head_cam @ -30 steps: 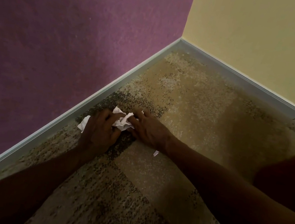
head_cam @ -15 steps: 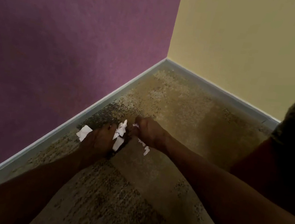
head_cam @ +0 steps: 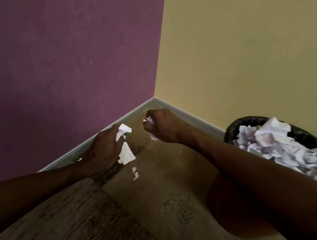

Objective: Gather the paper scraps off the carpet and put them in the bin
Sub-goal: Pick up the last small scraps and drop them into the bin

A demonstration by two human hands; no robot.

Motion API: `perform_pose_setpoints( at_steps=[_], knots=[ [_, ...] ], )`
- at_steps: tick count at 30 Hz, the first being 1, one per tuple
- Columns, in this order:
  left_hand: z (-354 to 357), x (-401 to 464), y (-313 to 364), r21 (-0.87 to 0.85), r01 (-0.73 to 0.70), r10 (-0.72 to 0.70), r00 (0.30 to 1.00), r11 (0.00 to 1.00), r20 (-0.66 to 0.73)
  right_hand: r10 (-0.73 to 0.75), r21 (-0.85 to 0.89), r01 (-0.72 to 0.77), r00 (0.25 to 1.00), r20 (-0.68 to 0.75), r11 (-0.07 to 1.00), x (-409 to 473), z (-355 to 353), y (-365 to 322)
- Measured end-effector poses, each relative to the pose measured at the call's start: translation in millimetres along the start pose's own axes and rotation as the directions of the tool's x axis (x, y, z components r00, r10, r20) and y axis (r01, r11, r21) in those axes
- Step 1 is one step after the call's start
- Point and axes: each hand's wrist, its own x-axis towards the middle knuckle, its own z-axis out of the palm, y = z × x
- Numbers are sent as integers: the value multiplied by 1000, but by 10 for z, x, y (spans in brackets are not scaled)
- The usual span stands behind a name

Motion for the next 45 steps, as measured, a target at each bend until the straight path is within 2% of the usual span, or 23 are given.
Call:
perform_pose_setpoints(
  at_steps=[7,11,14,18,22,24,27,30,32,35,37,41,45],
  knots=[
    [-72,356,897,-130,-137,122,985,982,-121,36,-88,-41,998,-48,995,-565,-800,54],
    [-92,512,1528,-233,-184,143,973,955,-179,52,-136,-72,989,-141,988,-947,-1277,196],
    [-63,568,2028,-270,-227,166,958,936,-232,132,-157,-164,971,-198,974,-1223,-1668,325],
    [114,601,2661,-426,-197,152,979,883,-138,276,-177,-319,933,-229,931,-1600,-2096,514],
    [418,487,3183,-507,-134,149,989,851,-10,480,-194,-498,867,-132,845,-1909,-2238,737],
    [595,420,3332,-477,-82,158,980,875,122,574,-213,-575,816,-76,790,-2033,-2217,830],
    [846,364,3389,-326,-106,209,931,939,299,683,-237,-660,731,17,713,-2171,-2152,951],
    [972,354,3370,-222,-136,224,871,965,438,780,-129,-770,613,124,625,-2267,-2130,1029],
    [957,351,3376,-196,-102,188,850,975,492,811,-65,-812,568,136,580,-2306,-2148,1056],
    [869,385,3392,-225,-84,186,855,971,484,805,-19,-805,592,51,593,-2299,-2162,1081],
    [827,439,3395,-329,-63,216,864,942,454,782,-25,-782,623,-3,623,-2273,-2143,1081],
    [768,491,3383,-516,48,251,832,855,494,742,-66,-741,670,-10,668,-2233,-2078,1012],
    [724,537,3348,-568,67,231,869,820,436,725,-30,-726,687,-49,687,-2189,-2049,1061]
  ],
)
